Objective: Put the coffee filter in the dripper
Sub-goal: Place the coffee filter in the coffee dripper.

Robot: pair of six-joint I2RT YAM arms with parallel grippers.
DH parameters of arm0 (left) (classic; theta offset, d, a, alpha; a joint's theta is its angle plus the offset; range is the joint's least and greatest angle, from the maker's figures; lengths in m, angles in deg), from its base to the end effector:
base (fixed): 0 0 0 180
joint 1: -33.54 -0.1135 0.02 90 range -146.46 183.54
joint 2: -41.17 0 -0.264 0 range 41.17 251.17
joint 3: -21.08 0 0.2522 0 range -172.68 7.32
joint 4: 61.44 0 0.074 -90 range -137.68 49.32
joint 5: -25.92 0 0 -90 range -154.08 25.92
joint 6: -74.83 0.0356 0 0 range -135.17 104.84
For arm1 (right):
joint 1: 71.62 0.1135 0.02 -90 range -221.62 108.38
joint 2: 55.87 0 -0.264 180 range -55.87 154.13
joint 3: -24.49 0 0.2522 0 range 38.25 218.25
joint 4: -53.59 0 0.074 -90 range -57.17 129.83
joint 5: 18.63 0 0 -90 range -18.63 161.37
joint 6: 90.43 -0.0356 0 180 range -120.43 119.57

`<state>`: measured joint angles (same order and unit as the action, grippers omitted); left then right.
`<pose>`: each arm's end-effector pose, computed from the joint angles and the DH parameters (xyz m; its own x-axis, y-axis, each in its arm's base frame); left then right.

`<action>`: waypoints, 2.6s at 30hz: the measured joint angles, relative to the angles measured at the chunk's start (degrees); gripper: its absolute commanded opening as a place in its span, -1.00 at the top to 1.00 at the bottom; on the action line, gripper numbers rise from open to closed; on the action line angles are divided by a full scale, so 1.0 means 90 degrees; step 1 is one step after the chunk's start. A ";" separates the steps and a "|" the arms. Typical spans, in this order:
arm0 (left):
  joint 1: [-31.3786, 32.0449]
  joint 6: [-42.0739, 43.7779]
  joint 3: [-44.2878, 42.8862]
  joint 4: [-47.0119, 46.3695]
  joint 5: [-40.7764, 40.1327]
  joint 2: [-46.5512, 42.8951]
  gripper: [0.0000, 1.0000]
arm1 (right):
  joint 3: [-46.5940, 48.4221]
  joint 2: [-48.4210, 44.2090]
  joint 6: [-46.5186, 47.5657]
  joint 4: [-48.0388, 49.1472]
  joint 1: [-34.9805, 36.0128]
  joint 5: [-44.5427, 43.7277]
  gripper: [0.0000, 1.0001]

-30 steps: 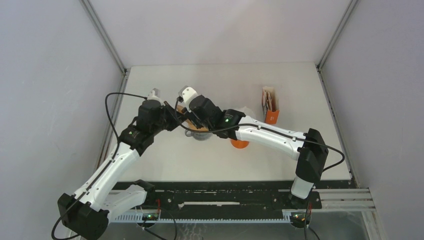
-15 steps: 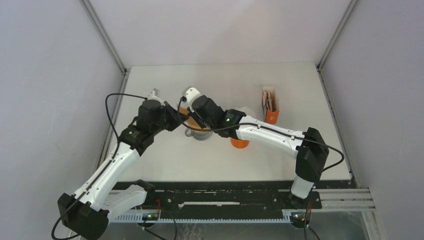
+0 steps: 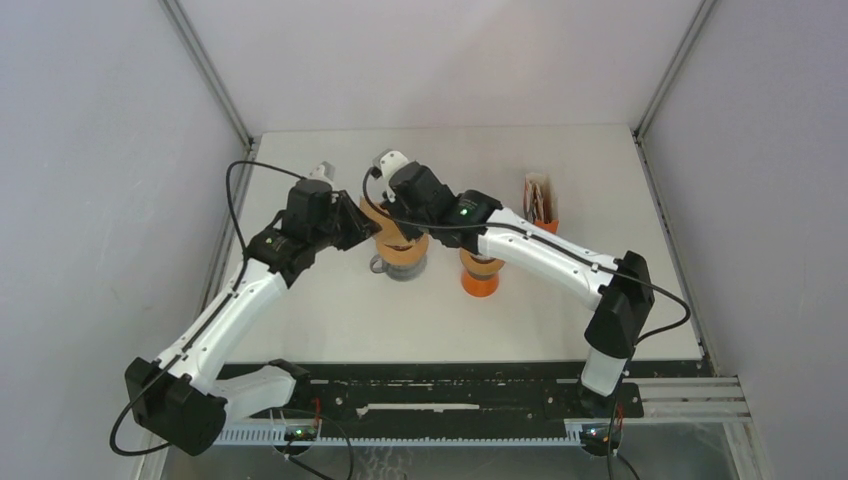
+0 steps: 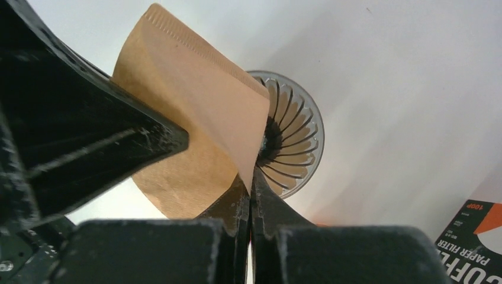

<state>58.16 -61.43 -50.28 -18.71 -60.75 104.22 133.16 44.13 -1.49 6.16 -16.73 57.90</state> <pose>0.2176 -0.1020 0.3234 -0.6872 -0.4785 -0.5466 -0.0536 0.7838 -0.6187 0.2368 0.3223 0.3435 -0.3728 -0.4990 -0.7823 -0.6843 0.7173 -0.1314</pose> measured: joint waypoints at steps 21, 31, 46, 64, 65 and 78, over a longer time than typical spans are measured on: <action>0.0000 0.0719 -0.0746 0.0549 -0.0019 0.0770 0.26 | 0.2023 0.1129 -0.0767 -0.2463 -0.0432 0.0763 0.94; 0.0000 0.0993 -0.0879 0.0614 -0.0039 0.1081 0.26 | 0.2237 0.1479 -0.0940 -0.2722 -0.0593 0.1243 0.89; 0.0000 0.1362 -0.1370 0.0962 -0.0221 0.1421 0.27 | 0.2336 0.1736 -0.1081 -0.2790 -0.0738 0.1542 0.50; 0.0000 0.1596 -0.1498 0.1205 -0.0369 0.1632 0.21 | 0.2339 0.1736 -0.1032 -0.2647 -0.0738 0.0882 -0.08; 0.0000 0.1600 -0.1498 0.1207 -0.0376 0.1634 0.21 | 0.2339 0.1736 -0.1030 -0.2640 -0.0738 0.0862 -0.09; 0.0000 0.1698 -0.1498 0.1258 -0.0471 0.1719 0.19 | 0.2339 0.1736 -0.1032 -0.2557 -0.0809 0.0704 -0.22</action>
<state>58.16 -46.15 -63.77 -7.39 -64.99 119.69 154.21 59.76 -10.78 -16.86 -24.01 64.24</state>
